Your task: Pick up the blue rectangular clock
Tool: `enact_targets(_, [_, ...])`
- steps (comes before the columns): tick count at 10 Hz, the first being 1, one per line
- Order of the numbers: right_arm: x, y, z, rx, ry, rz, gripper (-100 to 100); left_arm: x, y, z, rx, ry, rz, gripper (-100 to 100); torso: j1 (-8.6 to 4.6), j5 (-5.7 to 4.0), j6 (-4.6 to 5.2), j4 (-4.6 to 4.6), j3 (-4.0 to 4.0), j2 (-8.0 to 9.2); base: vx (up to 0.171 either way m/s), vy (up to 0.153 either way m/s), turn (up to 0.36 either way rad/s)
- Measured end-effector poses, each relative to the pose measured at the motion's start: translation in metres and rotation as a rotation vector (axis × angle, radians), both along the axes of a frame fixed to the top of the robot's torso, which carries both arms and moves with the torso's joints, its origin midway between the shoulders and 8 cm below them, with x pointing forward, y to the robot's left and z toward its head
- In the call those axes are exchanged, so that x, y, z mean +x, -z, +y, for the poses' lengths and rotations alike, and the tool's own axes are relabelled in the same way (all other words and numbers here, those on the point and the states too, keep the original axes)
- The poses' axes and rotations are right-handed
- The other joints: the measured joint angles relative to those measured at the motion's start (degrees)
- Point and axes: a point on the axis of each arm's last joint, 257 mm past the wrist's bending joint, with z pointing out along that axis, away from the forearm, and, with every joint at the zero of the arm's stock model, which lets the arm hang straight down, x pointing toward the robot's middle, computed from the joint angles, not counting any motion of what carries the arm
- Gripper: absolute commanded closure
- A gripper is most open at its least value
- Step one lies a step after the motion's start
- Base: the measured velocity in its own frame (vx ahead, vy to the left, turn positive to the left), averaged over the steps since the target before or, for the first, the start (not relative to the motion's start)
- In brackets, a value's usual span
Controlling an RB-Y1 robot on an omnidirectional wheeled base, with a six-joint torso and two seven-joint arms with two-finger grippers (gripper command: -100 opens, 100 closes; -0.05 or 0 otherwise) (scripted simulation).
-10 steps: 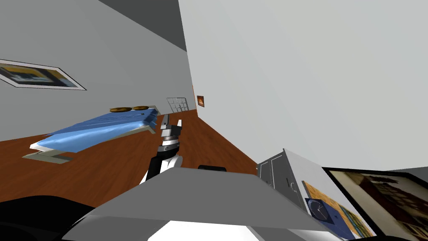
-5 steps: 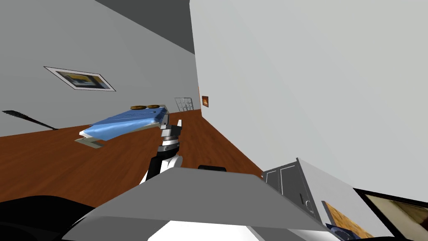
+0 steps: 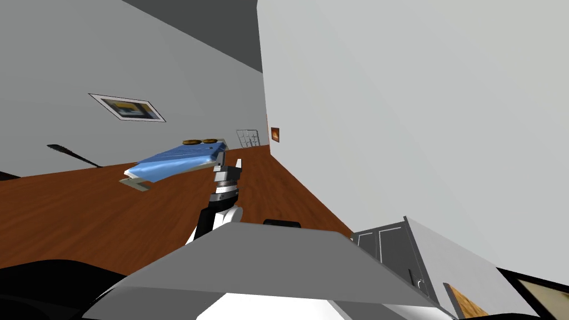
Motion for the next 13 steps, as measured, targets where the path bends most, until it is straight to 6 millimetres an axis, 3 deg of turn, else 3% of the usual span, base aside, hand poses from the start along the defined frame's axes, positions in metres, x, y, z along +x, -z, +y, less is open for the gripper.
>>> enact_targets(2, [-0.018, -0.009, -0.013, -0.024, 0.005, 0.049, -100, 0.0, 0.0, 0.0, 0.0, 0.0, 0.0, 0, -0.09, -0.01, -0.07, -0.02, -0.05, -0.08, 0.018, -0.025, 0.162])
enact_targets(6, [-0.031, -0.017, -0.022, -0.042, 0.004, 0.099, -100, 0.0, 0.0, 0.0, 0.0, 0.0, 0.0, 0, -0.04, -0.01, 0.01, -0.01, -0.02, -0.04, 0.011, -0.013, 0.063])
enact_targets(7, [-0.031, -0.018, -0.022, -0.041, 0.004, 0.099, 0, 0.0, 0.0, 0.0, 0.0, 0.0, 0.0, 0, -0.01, 0.0, 0.0, 0.0, -0.01, -0.01, 0.0, 0.0, 0.0])
enact_targets(8, [-0.031, -0.018, -0.022, -0.041, 0.004, 0.099, -100, 0.0, 0.0, 0.0, 0.0, 0.0, 0.0, 0, 0.0, 0.0, 0.01, 0.0, 0.0, 0.0, -0.089, 0.021, 0.258])
enact_targets(13, [-0.013, -0.012, -0.028, -0.043, 0.081, 0.087, -100, 0.0, 0.0, 0.0, 0.0, 0.0, 0.0, 0, 0.02, -0.01, 0.03, 0.17, 0.4, 0.67, -0.171, 0.007, 0.194])
